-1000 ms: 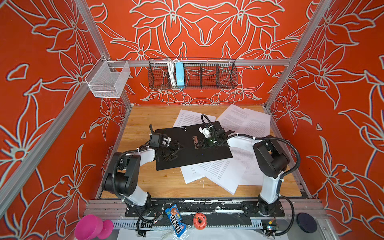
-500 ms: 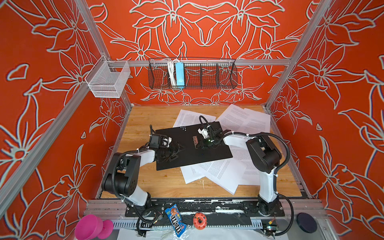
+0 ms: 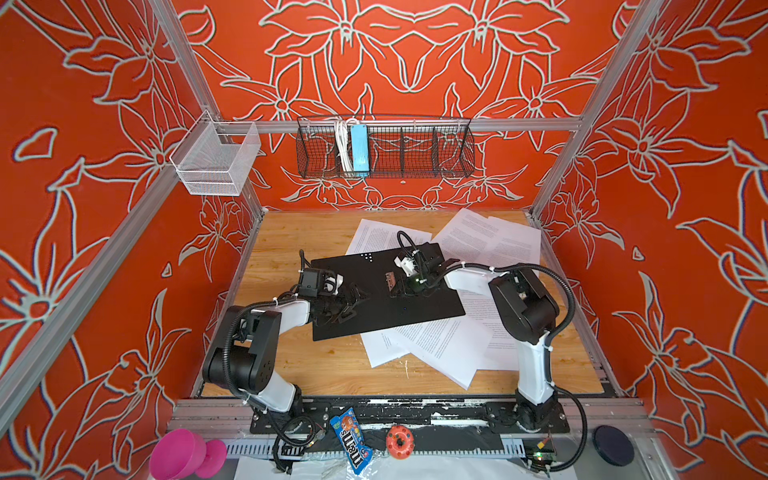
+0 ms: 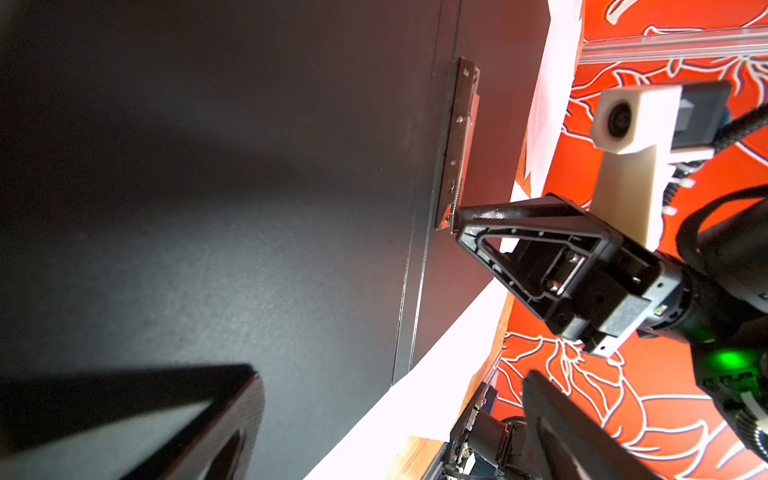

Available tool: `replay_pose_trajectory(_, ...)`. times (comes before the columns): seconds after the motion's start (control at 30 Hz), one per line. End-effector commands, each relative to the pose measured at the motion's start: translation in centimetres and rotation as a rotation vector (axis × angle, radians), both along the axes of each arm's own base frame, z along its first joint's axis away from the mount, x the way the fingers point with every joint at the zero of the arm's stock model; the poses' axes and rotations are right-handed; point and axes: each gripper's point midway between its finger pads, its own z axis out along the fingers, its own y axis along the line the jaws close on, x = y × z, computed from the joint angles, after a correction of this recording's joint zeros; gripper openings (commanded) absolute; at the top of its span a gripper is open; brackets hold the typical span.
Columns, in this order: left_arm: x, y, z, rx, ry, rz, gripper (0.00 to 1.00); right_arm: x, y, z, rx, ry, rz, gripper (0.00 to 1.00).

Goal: Put the files into the folder

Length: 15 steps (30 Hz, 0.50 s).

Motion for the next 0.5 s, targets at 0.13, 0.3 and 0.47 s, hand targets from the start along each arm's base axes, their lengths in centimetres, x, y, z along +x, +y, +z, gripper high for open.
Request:
replay_pose_trajectory(0.13, -2.3, 1.3, -3.2, 0.078, 0.133, 0.037, 0.97, 0.4, 0.5, -0.6, 0.001, 0.014, 0.002, 0.11)
replay_pose_trajectory(0.3, -2.3, 1.4, -3.4, 0.090, 0.143, 0.036, 0.97, 0.2, 0.1, -1.6, -0.025, 0.021, 0.002, 0.00)
replay_pose_trajectory(0.47, -2.3, 2.0, -3.8, 0.129, 0.163, 0.046, 0.97, -0.2, -1.6, -3.9, -0.095, 0.023, -0.019, 0.00)
